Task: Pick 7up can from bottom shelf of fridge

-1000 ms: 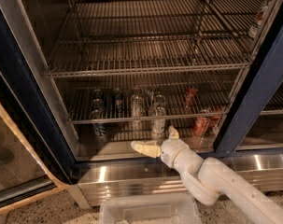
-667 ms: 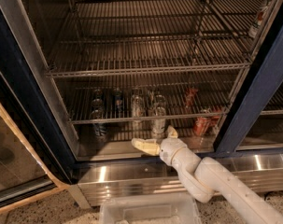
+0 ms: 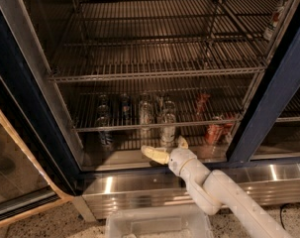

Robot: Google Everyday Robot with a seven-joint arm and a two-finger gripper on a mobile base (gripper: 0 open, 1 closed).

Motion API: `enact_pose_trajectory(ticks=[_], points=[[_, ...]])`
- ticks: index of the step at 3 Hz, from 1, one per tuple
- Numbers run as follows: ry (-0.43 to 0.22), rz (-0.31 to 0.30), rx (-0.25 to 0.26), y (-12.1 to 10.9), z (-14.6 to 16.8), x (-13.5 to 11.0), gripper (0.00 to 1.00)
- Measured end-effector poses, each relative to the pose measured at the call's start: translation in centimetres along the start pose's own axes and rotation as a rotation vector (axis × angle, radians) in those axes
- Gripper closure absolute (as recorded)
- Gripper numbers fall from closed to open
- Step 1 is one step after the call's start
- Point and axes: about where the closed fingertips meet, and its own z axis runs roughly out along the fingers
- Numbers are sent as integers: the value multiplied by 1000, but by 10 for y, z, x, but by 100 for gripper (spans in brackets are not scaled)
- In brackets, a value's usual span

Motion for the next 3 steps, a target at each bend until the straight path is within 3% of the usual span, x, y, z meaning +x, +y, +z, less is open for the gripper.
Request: enact_pose_trajectory(ticks=[1, 3], points=[[-7, 25, 2, -5, 8, 3, 0], [-66, 46, 82, -30, 24, 10, 0]])
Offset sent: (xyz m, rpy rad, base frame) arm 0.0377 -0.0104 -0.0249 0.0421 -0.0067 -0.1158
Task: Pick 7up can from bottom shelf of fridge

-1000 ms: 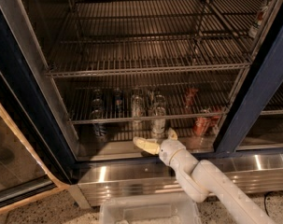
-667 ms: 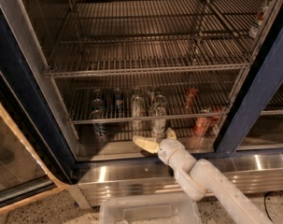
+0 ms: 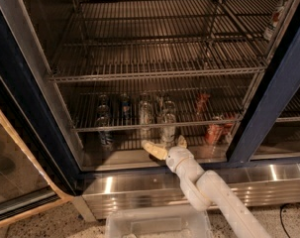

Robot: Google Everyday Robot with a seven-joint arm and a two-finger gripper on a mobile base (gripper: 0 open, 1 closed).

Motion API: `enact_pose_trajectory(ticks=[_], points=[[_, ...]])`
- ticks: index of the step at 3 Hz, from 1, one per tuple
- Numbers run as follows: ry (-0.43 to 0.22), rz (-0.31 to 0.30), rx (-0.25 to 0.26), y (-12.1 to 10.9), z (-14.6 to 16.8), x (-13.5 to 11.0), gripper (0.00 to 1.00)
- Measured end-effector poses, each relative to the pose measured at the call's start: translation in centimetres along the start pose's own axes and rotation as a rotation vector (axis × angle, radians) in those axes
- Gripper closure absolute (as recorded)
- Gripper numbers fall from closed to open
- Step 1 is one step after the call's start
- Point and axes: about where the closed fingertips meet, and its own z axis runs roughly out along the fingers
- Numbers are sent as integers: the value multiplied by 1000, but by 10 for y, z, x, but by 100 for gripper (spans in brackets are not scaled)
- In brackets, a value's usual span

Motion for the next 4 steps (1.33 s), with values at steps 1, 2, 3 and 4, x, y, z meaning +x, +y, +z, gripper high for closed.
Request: enact_pose_trajectory(ticks=[1, 2, 3, 4], points=[[-1, -7, 4, 1, 0, 0, 0], [-3, -89, 64, -1, 1, 1, 0], [-6, -239, 171, 0, 1, 3, 0], [-10, -341, 249, -4, -1, 2, 0]])
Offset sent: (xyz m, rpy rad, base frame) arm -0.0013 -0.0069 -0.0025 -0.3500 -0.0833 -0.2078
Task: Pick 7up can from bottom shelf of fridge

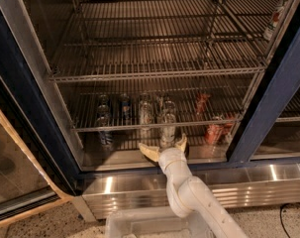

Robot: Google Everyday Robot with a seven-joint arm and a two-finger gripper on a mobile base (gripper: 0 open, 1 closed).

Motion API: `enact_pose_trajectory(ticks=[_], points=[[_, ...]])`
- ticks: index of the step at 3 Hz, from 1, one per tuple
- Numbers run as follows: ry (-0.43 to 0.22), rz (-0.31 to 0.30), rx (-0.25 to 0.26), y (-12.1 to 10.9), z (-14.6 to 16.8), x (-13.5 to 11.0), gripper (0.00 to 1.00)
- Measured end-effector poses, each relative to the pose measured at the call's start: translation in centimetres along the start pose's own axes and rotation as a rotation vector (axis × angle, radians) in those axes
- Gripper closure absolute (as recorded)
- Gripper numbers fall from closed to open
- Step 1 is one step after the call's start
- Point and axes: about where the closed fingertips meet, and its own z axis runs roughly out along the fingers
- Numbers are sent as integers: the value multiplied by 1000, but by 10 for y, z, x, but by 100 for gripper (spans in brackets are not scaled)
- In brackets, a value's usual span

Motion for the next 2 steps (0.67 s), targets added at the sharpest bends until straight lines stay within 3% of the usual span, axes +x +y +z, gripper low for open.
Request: enact_pose_trajectory(ticks=[1, 2], points=[[0, 0, 0, 0, 0, 0, 0], [8, -17, 43, -9, 8, 6, 0]])
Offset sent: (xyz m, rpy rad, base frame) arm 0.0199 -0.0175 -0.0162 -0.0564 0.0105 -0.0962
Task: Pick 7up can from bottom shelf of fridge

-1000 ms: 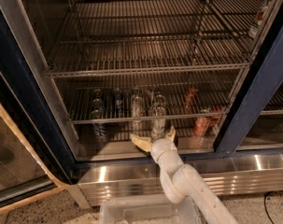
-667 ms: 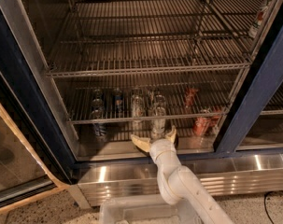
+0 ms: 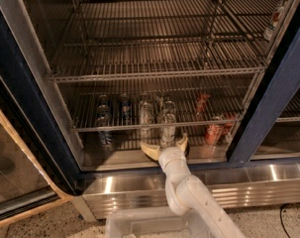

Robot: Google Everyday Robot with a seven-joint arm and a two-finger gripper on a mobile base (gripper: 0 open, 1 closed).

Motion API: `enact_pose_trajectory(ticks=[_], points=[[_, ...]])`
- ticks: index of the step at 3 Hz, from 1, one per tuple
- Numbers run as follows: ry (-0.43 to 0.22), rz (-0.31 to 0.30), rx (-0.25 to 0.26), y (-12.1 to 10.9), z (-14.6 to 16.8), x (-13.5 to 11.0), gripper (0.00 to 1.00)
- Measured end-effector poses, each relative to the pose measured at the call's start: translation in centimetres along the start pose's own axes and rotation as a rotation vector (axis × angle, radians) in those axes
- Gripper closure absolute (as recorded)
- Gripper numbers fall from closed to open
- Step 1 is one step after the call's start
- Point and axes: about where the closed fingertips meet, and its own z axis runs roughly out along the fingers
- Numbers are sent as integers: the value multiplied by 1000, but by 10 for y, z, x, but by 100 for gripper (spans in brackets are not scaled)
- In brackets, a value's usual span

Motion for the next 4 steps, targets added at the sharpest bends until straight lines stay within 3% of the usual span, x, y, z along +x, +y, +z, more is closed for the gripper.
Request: enact_pose_trajectory(ticks=[2, 4], points=[[1, -36, 98, -24, 23, 7, 0], [-3, -26, 127, -36, 42, 7, 0]])
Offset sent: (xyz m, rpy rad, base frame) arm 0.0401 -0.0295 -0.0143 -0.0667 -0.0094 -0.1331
